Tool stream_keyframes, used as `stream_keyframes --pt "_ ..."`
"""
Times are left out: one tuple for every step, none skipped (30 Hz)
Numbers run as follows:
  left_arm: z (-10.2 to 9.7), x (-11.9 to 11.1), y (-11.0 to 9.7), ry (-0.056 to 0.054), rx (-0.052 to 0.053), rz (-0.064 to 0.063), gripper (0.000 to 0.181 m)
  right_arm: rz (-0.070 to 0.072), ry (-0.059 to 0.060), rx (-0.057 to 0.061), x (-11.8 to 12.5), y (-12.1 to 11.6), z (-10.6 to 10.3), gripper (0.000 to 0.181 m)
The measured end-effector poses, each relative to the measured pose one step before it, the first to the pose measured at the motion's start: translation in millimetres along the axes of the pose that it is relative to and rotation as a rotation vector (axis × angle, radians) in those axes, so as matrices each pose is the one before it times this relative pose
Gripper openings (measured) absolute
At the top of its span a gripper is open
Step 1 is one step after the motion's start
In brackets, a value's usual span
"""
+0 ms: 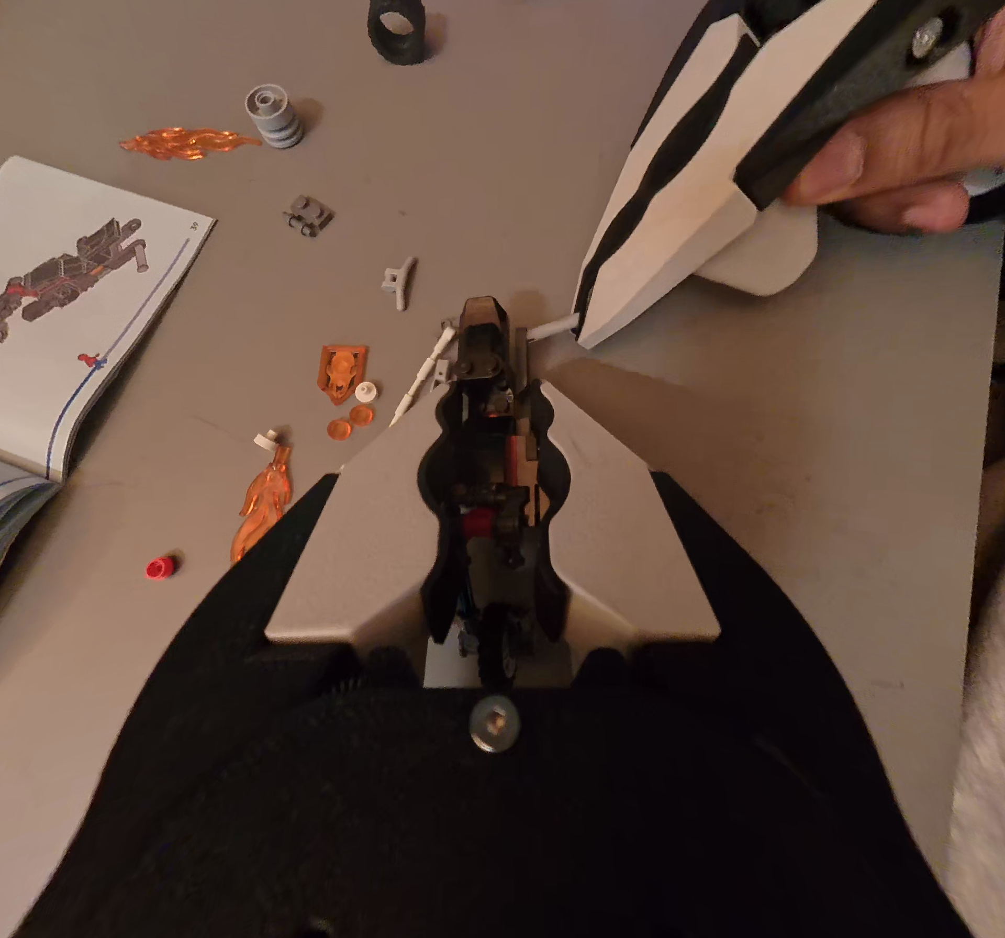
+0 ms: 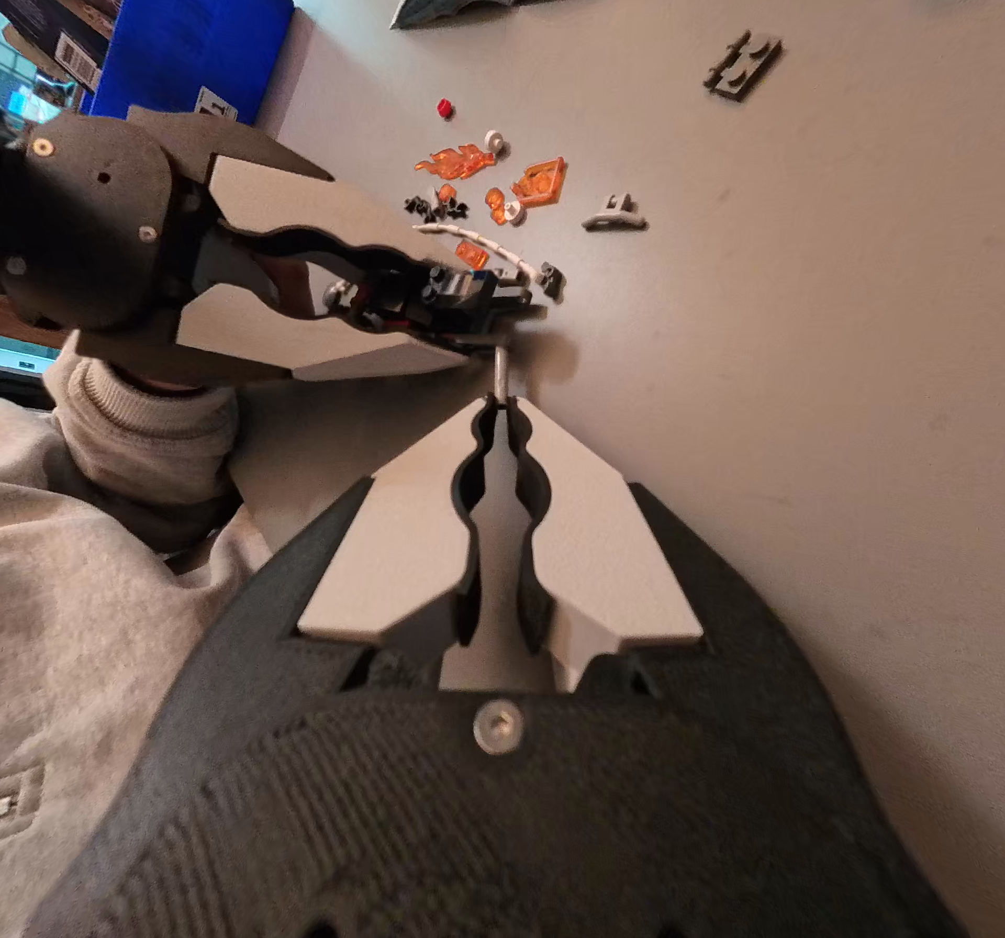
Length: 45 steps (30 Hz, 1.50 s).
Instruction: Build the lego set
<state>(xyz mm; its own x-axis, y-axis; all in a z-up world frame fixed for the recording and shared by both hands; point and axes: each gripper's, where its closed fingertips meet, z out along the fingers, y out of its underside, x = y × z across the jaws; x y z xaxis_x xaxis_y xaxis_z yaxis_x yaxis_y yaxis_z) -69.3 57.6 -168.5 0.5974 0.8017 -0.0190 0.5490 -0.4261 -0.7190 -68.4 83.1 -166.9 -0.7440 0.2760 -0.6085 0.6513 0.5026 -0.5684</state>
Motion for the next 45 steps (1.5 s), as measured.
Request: stream_keyframes --pt "0.08 0.32 -0.05 -0.0019 0.001 0.012 0.026 0.005 -0.0049 -0.0019 -0.51 -0.9 -1.15 0.002" --pt "-0.06 0.13 0.01 -0.0013 0.0003 0.0055 0.026 0.0064 -0.0061 0.0028 -0.73 -1.74 -1.06 0.002" --pt "0.1 -0.12 -0.11 -0.0016 0.0003 -0.0043 0.026 0.0052 -0.0018 0.005 -0.69 -2.09 -0.52 0.002" --pt "-0.01 -0.48 -0.05 -0.0032 -0.0005 -0.0166 0.026 0.0002 0.007 -0.0015 -0.34 -0.85 0.27 0.002" --pt "0.15 -0.71 -0.28 -0.0048 0.0006 -0.0245 0.026 -0.0057 0.0157 -0.0074 -0.16 0.61 1.19 0.002" --pt "0.06 -0.58 -0.3 -0.0056 0.0035 -0.016 0.026 -0.0096 0.0186 -0.0063 -0.19 0.88 1.13 0.002" --pt "-0.08 -0.4 -0.07 -0.0051 0.0039 -0.0041 0.026 -0.0093 0.0176 -0.0012 -0.24 0.55 0.88 0.002" --pt "-0.08 -0.29 0.02 -0.0038 0.0025 0.0024 0.026 -0.0069 0.0149 0.0031 0.03 0.11 0.45 0.002" --pt "-0.17 -0.24 0.1 -0.0024 0.0008 0.005 0.026 -0.0038 0.0105 0.0057 0.01 -0.17 0.24 0.002" --pt "-0.05 0.03 0.04 0.0 0.0001 0.0005 0.026 0.0 0.0061 0.0069 0.24 -0.38 -0.02 0.002" --pt "0.04 0.08 -0.07 0.0009 0.0005 0.0008 0.026 0.0042 0.0012 0.0049 0.11 0.1 0.19 0.002" --pt "-0.07 0.03 -0.02 -0.0004 0.001 0.0023 0.026 0.0077 -0.0032 0.0033 0.08 0.47 0.5 0.002" --pt "-0.07 -0.06 -0.01 -0.0021 0.001 0.0003 0.026 0.0088 -0.0047 0.0029 0.07 0.93 0.83 0.001" --pt "0.02 -0.19 -0.09 -0.0027 0.0009 -0.0038 0.026 0.0088 -0.0044 0.0008 -0.01 1.58 1.46 0.002" --pt "0.03 -0.18 0.08 -0.0027 0.0003 -0.002 0.026 0.0118 -0.0131 0.0065 -1.4 0.79 1.62 0.001" --pt "-0.09 -0.13 0.01 -0.0003 0.001 -0.0036 0.026 0.0142 -0.0185 0.0095 -2.11 0.17 1.26 0.001" --pt "0.06 0.13 0.06 0.0025 0.0003 -0.0032 0.027 0.0153 -0.0166 0.009 -1.41 -0.01 1.25 0.001" --pt "0.21 1.49 -0.24 0.011 0.0022 -0.0044 0.027 0.0168 -0.0189 0.0062 -1.27 0.01 1.13 0.001" --pt "0.11 0.24 -0.26 0.001 0.0021 0.0026 0.027 0.0169 -0.0188 0.0012 -1.11 0.04 1.04 0.001" --pt "0.0 -0.01 0.05 0.0 -0.0006 0.0015 0.027 0.011 -0.0114 -0.0026 -0.5 0.06 0.43 0.001" --pt "-0.01 -0.2 0.13 0.0004 0.0001 0.0013 0.027 0.0042 -0.0047 -0.0044 -0.06 -0.02 0.14 0.001" --pt "-0.06 -0.11 -0.01 0.002 0.0009 0.002 0.027 0.0045 -0.0046 -0.0042 0.02 0.21 -0.04 0.001" --pt "-0.08 -0.03 0.03 0.0037 0.0006 0.0043 0.027 0.0093 -0.0094 -0.0045 -0.09 0.25 -0.12 0.001" --pt "-0.21 0.11 0.11 0.0059 0.0011 0.0071 0.027 0.0142 -0.015 -0.006 -0.1 0.54 -0.53 0.002" --pt "-0.21 0.26 0.14 0.0062 0.0006 0.0066 0.027 0.0155 -0.0191 -0.0053 -0.21 0.32 -1.09 0.002" --pt "-0.24 0.15 0.13 0.0038 0.0011 0.0116 0.027 0.0144 -0.02 -0.0058 -0.05 0.3 -1.28 0.002" --pt "-0.23 0.53 0.16 0.0058 0.0024 0.016 0.027 0.0119 -0.019 -0.0098 0.0 0.66 -1.32 0.001" --pt "-0.19 0.53 0.29 0.0057 0.0001 0.0112 0.027 0.0058 -0.0136 -0.0135 0.24 0.94 -1.2 0.002" --pt "-0.31 0.64 0.29 0.0069 -0.0002 0.0089 0.027 0.0002 -0.0069 -0.0179 0.67 1.21 -1.04 0.002" --pt "-0.22 0.62 -0.03 0.0069 0.0013 0.0013 0.026 -0.0035 -0.004 -0.0185 0.71 0.94 -0.78 0.002" --pt "-0.12 0.38 0.03 0.0055 0.0012 -0.0041 0.026 -0.005 -0.0038 -0.0159 0.12 0.41 -0.33 0.002" --pt "-0.01 0.18 0.0 0.0039 0.0002 0.0001 0.026 -0.003 -0.0054 -0.0165 -0.35 0.71 0.19 0.002" --pt "-0.04 0.54 -0.01 0.0036 0.0006 0.0043 0.026 -0.0015 -0.0055 -0.0168 -0.61 0.77 0.37 0.002" --pt "-0.02 0.23 -0.01 0.0006 0.0002 0.0041 0.026 -0.0016 -0.0038 -0.0156 -0.48 0.73 0.49 0.002" --pt "0.01 0.49 -0.06 0.0014 0.0004 0.0089 0.026 0.0006 -0.005 -0.0172 -0.6 0.88 0.5 0.002" --pt "0.07 0.9 0.02 0.003 0.0002 0.0134 0.026 0.0033 -0.0068 -0.0154 -0.54 0.97 0.11 0.002" --pt "-0.02 0.17 -0.03 -0.0003 0.0001 0.0121 0.026 0.006 -0.0084 -0.0116 -0.21 0.62 -0.19 0.002" --pt "0.03 0.36 0.03 0.0006 0.0001 0.0134 0.026 0.0083 -0.0096 -0.0092 0.01 0.63 -0.41 0.002" --pt "-0.04 0.38 0.07 0.0015 0.0004 0.0126 0.026 0.0088 -0.0103 -0.0083 -0.15 0.86 -0.6 0.002" --pt "0.01 1.01 -0.02 0.0047 0.0007 0.0151 0.026 0.009 -0.0109 -0.0089 -0.15 1.07 -0.78 0.001" --pt "-0.17 0.52 0.16 0.001 0.0002 0.0138 0.026 0.0084 -0.0083 -0.0046 0.17 0.64 -0.9 0.001" --pt "0.01 0.22 0.02 -0.001 0.0001 0.0091 0.026 0.0078 -0.0053 0.0006 0.52 -0.04 -1.04 0.001" --pt "-0.04 0.03 0.0 -0.0015 -0.0001 0.0027 0.026 0.0064 -0.0031 0.0033 0.57 -0.38 -0.91 0.001" --pt "0.03 0.14 0.06 -0.0013 0.0 0.0015 0.026 0.0046 -0.0018 0.0037 0.33 -0.26 -0.48 0.001" --pt "0.02 -0.1 -0.04 -0.0023 -0.0001 0.002 0.026 0.0035 -0.0018 0.0027 -0.06 -0.15 0.09 0.001"
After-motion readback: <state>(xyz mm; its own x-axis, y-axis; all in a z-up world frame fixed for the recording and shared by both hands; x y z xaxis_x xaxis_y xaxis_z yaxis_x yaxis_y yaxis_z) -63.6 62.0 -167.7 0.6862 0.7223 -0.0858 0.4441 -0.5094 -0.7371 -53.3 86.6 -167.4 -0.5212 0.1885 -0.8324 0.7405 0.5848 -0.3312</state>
